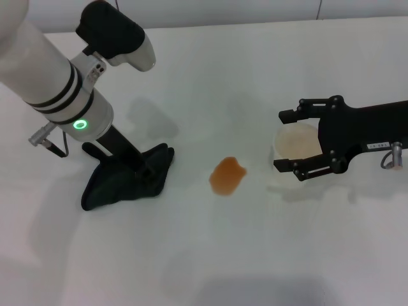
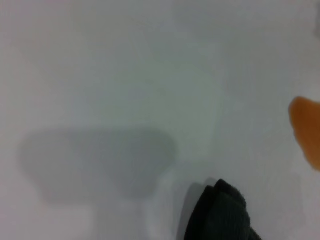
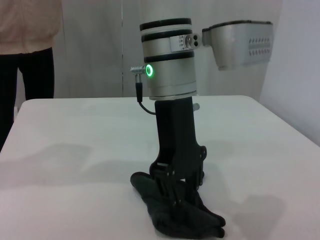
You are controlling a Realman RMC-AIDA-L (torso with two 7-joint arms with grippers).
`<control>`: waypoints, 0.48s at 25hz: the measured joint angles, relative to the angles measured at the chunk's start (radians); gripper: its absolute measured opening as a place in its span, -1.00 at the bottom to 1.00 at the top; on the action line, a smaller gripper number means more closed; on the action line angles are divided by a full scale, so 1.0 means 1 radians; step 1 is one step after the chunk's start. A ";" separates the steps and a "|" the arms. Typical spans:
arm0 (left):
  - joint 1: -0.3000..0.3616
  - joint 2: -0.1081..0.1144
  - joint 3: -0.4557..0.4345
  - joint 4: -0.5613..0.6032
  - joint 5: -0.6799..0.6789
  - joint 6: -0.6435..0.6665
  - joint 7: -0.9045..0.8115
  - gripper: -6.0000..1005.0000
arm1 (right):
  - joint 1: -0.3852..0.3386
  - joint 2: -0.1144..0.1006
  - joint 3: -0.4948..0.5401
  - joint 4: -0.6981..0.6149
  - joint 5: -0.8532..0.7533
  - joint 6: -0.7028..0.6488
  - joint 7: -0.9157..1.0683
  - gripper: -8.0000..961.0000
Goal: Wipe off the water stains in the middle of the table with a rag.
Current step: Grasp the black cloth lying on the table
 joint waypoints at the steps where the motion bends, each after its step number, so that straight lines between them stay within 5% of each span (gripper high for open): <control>1: -0.004 0.000 0.001 -0.008 0.002 0.001 -0.001 -0.14 | 0.000 0.000 0.000 0.000 0.000 0.000 0.000 0.79; 12: -0.014 -0.003 0.006 -0.023 0.024 0.002 -0.014 -0.82 | -0.002 0.000 0.001 -0.003 0.001 -0.001 -0.001 0.79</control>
